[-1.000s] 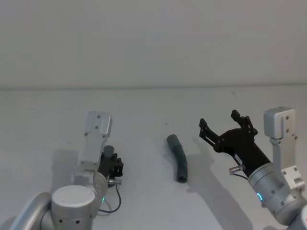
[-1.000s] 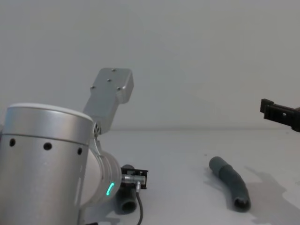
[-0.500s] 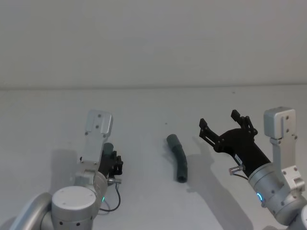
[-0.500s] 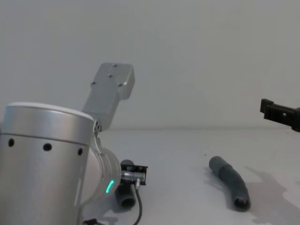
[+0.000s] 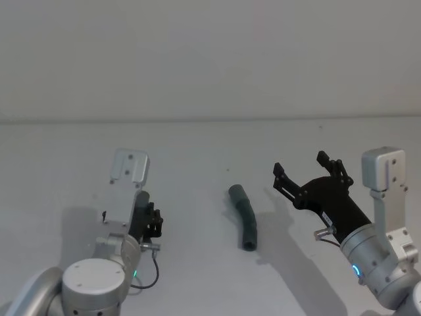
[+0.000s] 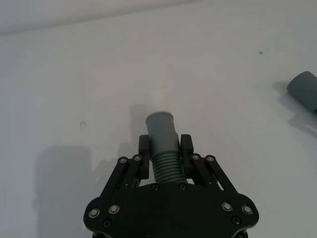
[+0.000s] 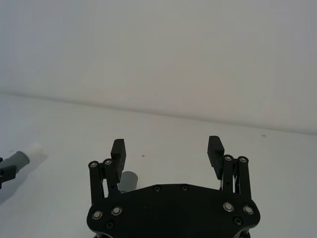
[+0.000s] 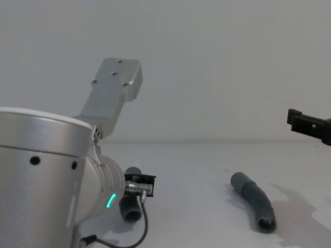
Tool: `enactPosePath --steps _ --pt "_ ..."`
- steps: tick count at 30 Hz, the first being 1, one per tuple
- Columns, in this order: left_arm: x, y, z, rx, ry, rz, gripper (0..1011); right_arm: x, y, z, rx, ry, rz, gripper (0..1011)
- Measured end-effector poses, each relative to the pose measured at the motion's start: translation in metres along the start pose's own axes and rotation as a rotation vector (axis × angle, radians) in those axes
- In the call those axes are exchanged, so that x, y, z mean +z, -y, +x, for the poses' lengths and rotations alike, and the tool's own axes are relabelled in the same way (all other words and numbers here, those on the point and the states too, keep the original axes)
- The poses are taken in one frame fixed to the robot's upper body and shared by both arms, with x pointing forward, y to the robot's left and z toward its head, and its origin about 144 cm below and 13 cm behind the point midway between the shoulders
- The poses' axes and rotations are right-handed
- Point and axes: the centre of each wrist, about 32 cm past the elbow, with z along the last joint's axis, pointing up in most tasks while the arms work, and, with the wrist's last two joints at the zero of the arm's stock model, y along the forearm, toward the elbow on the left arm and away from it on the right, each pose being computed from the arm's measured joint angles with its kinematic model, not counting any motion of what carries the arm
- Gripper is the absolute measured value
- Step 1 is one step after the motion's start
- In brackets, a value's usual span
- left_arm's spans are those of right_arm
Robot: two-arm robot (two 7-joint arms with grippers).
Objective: Use both hands to pick up one end of the pipe from the table, align the ends, and insert them.
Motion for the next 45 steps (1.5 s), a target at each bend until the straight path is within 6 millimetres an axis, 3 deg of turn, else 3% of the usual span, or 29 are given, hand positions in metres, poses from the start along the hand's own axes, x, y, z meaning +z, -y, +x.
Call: enactPosePath --steps 17,45 --pt "0.012 -0.006 0.027 -0.105 0.095 -0.094 334 0.0 0.0 0.0 0.0 0.0 0.0 1004" --pt "0.046 -0.003 0.107 -0.49 0.283 -0.164 334 0.0 0.0 0.0 0.0 0.0 0.0 1004"
